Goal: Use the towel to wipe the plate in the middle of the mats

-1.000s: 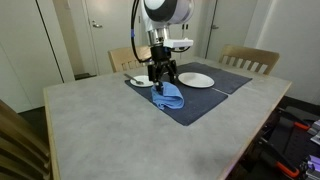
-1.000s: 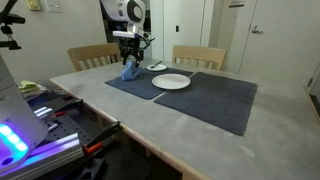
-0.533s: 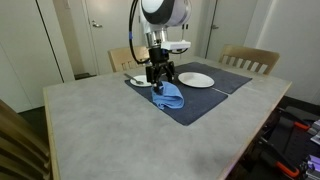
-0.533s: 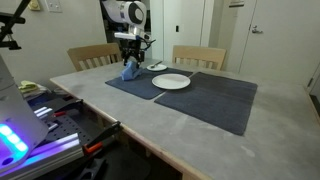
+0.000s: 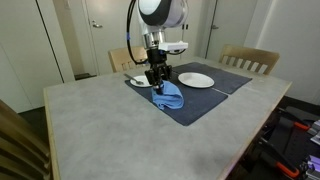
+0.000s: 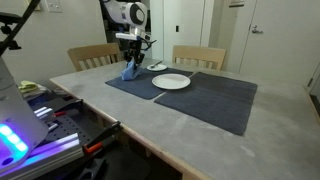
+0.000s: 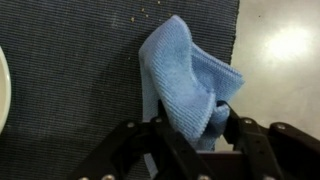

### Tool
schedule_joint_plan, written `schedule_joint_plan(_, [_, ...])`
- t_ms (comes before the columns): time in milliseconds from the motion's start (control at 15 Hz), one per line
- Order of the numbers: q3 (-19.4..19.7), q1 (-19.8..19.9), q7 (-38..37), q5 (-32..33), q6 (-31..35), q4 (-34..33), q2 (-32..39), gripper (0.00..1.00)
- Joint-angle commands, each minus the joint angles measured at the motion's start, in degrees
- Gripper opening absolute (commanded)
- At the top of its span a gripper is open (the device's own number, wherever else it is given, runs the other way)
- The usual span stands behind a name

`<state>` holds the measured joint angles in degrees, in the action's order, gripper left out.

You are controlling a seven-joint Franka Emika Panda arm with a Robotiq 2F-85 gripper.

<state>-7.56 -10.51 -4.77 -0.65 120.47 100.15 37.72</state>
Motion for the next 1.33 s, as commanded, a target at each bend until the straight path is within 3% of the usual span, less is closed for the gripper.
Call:
schedule_joint_plan(0, [0.55, -0.72, 0.42, 0.56, -2.83, -3.10, 1.79, 0.24])
schedule_joint_plan(200, [0.62, -0.88, 0.29, 0.74, -3.96, -3.84, 2.10, 0.02])
schedule_joint_plan(267, [0.61, -0.88, 0.28, 0.71, -4.22, -4.00, 2.13, 0.00])
schedule_joint_plan(867, [3.73, -2.47, -4.83, 6.43, -12.60, -7.26, -0.54, 0.02])
schedule_joint_plan(1267, [4.58, -1.17, -8.69, 5.58, -15.06, -8.15, -4.69, 0.02])
